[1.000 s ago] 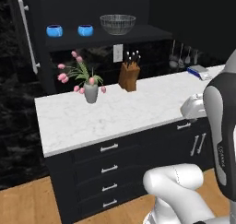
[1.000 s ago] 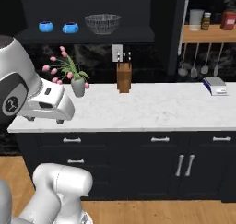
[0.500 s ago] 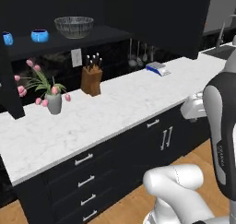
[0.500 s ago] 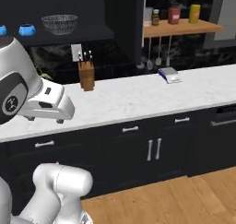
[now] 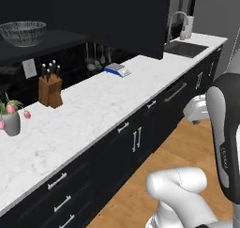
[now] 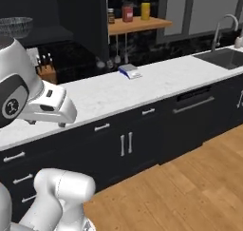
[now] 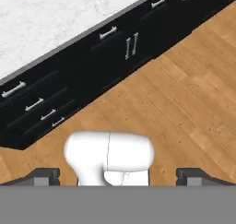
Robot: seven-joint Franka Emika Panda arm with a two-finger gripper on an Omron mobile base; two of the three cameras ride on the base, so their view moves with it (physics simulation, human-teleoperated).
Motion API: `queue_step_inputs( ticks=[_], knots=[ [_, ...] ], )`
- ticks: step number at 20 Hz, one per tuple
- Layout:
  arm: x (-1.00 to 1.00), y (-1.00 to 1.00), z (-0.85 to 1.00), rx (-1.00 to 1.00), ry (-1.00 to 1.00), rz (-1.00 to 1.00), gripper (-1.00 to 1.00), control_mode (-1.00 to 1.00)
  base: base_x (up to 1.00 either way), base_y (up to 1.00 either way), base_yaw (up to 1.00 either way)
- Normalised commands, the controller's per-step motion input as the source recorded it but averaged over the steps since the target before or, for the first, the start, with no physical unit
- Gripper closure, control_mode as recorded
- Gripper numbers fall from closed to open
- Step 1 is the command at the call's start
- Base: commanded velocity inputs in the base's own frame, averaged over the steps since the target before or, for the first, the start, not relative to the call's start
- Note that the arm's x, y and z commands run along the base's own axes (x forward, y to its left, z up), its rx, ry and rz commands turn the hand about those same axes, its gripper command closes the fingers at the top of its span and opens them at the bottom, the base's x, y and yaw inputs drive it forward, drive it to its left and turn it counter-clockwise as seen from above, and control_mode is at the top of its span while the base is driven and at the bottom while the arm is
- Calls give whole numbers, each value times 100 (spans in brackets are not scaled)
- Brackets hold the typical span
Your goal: Gather all objects into one cabinet and sort the glasses and bowls to opposite sides.
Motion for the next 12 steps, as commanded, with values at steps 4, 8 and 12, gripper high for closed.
queue_step_inputs(
  ticks=[4, 8, 12],
  knots=[
    [0, 0, 0, 0, 0, 0, -100, 100, -8, -31, -45],
    [0, 0, 0, 0, 0, 0, -100, 100, 0, -1, -54],
    [0, 0, 0, 0, 0, 0, -100, 100, 0, 0, -57]
  ],
)
